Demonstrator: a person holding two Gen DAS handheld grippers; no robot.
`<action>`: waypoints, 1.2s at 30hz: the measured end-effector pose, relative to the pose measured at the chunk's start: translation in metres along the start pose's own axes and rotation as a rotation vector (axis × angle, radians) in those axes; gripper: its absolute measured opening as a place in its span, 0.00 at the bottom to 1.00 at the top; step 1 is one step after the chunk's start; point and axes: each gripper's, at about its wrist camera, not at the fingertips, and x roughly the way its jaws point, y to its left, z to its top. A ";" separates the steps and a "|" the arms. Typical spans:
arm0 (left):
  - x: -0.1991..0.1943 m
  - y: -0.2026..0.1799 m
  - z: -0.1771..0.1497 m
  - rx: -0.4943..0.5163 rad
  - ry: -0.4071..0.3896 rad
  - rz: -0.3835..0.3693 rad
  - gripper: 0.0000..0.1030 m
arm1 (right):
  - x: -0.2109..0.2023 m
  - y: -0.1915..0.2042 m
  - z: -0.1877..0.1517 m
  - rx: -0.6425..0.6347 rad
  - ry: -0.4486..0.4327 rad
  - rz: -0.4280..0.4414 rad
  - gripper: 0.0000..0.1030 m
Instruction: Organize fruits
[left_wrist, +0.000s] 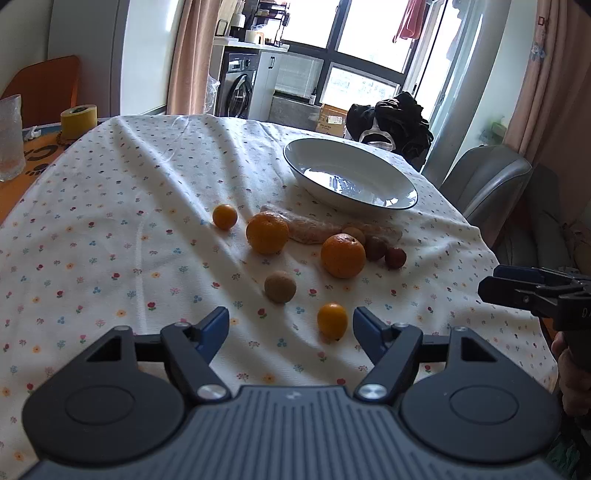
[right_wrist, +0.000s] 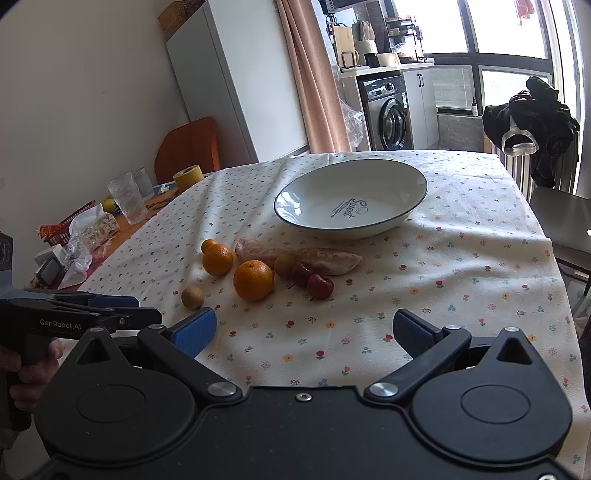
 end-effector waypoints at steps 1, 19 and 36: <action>0.002 0.000 0.000 -0.001 0.003 -0.004 0.65 | 0.001 -0.001 0.000 0.001 -0.002 0.001 1.00; 0.038 -0.014 0.002 0.008 0.052 -0.061 0.37 | 0.028 -0.009 -0.005 -0.013 0.025 0.029 0.76; 0.049 -0.025 0.020 0.025 0.016 -0.071 0.20 | 0.054 -0.021 0.002 0.011 0.045 0.029 0.52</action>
